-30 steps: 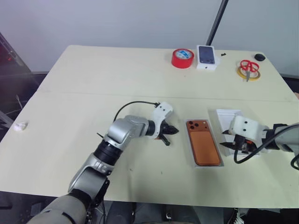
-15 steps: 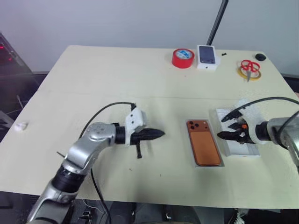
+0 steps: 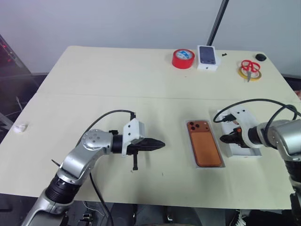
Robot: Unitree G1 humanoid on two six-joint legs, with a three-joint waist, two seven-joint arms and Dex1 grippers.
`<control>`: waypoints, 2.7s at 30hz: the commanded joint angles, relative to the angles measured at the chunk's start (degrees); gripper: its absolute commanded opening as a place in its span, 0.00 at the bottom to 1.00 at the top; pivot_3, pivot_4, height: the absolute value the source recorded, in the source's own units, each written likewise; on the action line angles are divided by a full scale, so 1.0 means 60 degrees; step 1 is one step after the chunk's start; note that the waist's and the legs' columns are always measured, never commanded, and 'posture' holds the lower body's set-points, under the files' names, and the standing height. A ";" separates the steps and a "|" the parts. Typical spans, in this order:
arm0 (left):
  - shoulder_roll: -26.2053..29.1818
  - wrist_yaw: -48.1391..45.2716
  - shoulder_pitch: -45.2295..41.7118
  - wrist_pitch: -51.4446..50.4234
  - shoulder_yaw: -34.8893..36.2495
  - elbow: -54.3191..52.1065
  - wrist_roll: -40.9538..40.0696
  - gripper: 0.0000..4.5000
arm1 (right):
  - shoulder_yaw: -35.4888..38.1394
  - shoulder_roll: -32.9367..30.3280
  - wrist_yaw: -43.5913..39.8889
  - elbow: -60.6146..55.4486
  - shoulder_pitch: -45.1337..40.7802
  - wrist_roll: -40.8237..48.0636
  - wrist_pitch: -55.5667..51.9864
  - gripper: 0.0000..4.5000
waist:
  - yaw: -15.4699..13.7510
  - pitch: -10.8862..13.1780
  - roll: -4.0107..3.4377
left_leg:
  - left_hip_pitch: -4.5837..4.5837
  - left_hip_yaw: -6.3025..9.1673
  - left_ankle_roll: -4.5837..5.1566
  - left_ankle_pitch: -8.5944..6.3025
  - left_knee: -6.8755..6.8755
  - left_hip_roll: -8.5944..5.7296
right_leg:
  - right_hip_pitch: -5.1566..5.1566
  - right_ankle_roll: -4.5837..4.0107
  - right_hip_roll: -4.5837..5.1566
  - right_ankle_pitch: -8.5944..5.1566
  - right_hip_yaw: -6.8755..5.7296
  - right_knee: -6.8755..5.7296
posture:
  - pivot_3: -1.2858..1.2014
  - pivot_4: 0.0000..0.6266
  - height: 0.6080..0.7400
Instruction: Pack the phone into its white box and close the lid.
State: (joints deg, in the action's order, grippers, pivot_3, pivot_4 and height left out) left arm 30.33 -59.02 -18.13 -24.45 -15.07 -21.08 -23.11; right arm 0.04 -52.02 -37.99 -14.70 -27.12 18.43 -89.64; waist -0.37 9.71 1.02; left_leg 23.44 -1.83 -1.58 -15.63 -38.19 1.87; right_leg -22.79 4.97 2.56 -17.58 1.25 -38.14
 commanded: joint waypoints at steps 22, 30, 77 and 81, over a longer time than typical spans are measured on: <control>-0.0009 0.1459 0.0180 0.0143 0.2015 0.0864 -0.0173 0.00 | 0.1000 0.0460 0.6566 0.2190 -0.1735 1.5759 0.1741 0.01 | 0.0147 0.0015 0.0004 | 0.0017 0.0014 0.0003 -0.0001 0.0001 0.0011 | -0.0001 0.0005 0.0003 -0.0001 -0.0024 -0.0002 | 0.52 0.24 0.89; -0.0554 0.1667 -0.0243 0.0102 0.1516 0.0920 0.0019 0.00 | 0.0402 0.1220 0.6711 0.0132 0.0542 1.5762 0.3272 0.01 | 0.0172 0.0014 0.0002 | 0.0026 0.0014 0.0007 -0.0002 -0.0009 0.0007 | -0.0005 0.0012 0.0002 0.0003 -0.0018 -0.0001 | 0.52 0.24 0.89; 0.0397 0.1955 0.0953 -0.0216 0.2764 0.0842 0.0100 0.00 | -0.5712 -0.1391 -0.0967 -0.3323 -0.0937 0.0974 0.7636 0.76 | 0.0022 0.0012 -0.0014 | 0.0084 0.0002 0.0006 0.0000 -0.0012 0.0038 | -0.0094 -0.0007 0.0005 0.0015 -0.0021 -0.0009 | 0.52 0.24 0.89; 0.0476 0.1983 0.1055 -0.0263 0.2838 0.0839 0.0065 0.00 | -0.5844 -0.1082 -0.1321 -0.3096 -0.0487 -0.0094 0.8268 0.46 | 0.0026 0.0012 -0.0014 | 0.0084 0.0002 0.0006 0.0000 -0.0013 0.0037 | -0.0092 -0.0006 0.0005 0.0015 -0.0022 -0.0009 | 0.52 0.24 0.89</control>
State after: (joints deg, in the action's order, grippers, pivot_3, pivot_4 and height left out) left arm 32.52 -47.24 -11.68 -26.04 0.84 -14.15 -21.97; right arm -35.51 -59.13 -45.09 -33.08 -29.98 20.23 -42.04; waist -0.21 9.78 0.94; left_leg 23.94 -1.81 -1.55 -15.63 -38.28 2.09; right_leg -23.34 4.93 2.59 -17.49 1.11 -38.20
